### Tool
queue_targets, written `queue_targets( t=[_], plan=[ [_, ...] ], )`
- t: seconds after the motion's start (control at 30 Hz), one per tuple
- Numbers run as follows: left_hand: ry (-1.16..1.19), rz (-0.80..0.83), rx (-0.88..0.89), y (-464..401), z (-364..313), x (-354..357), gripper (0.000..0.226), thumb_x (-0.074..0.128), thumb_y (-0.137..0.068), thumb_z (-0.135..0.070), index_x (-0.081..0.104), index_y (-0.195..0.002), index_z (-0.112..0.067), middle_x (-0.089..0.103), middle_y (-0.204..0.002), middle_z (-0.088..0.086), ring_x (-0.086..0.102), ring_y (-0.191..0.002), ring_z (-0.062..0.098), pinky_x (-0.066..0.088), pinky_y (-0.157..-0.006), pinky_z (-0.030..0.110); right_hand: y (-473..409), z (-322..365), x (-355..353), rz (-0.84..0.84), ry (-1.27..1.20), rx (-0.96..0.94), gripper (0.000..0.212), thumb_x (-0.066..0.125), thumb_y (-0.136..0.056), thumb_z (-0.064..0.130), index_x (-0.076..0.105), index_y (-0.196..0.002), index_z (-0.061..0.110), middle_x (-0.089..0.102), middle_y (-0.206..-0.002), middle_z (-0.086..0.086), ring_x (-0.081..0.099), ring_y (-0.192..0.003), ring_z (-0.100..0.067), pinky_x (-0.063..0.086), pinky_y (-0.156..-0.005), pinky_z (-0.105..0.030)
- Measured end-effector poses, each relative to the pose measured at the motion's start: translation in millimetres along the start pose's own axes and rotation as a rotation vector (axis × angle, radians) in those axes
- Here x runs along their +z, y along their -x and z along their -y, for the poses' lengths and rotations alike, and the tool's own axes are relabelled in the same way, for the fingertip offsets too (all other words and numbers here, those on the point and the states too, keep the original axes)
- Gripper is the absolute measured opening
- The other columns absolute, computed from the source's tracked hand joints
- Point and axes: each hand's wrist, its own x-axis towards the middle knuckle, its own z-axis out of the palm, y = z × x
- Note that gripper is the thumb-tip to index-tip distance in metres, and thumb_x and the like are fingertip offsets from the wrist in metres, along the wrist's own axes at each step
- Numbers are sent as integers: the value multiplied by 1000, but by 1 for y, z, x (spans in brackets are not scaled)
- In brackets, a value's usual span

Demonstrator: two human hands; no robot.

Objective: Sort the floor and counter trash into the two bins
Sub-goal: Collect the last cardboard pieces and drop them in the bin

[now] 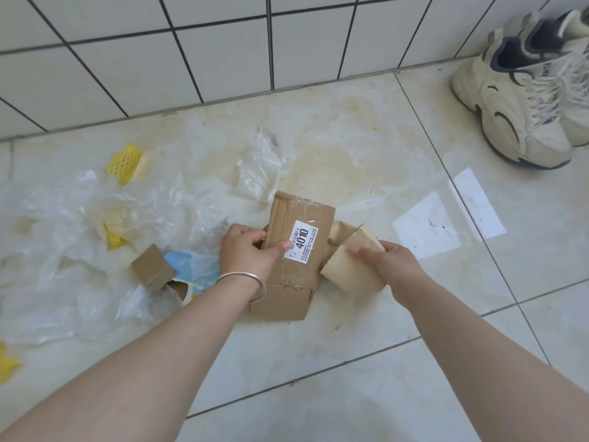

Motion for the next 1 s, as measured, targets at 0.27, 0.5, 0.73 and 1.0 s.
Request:
queue_targets(
  t=[0.27, 0.5, 0.73, 1.0],
  plan=[
    [224, 37, -106, 18, -3, -33, 27, 77, -71, -36, 62, -58, -18, 59, -72, 11, 50, -54, 21, 35, -51, 23, 27, 14, -11, 90, -400, -56, 20, 54, -93, 27, 65, -104, 14, 69, -100, 0, 63, -92, -18, 44, -85, -34],
    [376, 160, -149, 39, -3, -59, 14, 77, -74, -23, 68, -65, -17, 69, -74, 18, 63, -66, 27, 52, -63, 38, 46, 27, 28, 465, -210, -95, 49, 61, -75, 34, 63, -116, 7, 71, -106, -8, 65, -96, -24, 50, -78, -34],
    [356, 223, -164, 49, 1, -73, 29, 46, -89, -6, 62, -70, -21, 60, -63, 2, 54, -54, 18, 48, -49, 23, 60, 29, 79, 618, -209, -59, 41, 63, -73, 31, 66, -109, 12, 72, -102, -7, 68, -90, -23, 50, -82, -36],
    [338, 219, -103, 54, 14, -73, 31, 41, -94, -12, 56, -71, -25, 54, -65, 4, 45, -40, 9, 35, -39, 17, 65, 17, 96, 601, -245, -12, 33, 67, -74, 29, 68, -104, 15, 74, -98, -5, 70, -84, -19, 57, -74, -30]
  ],
)
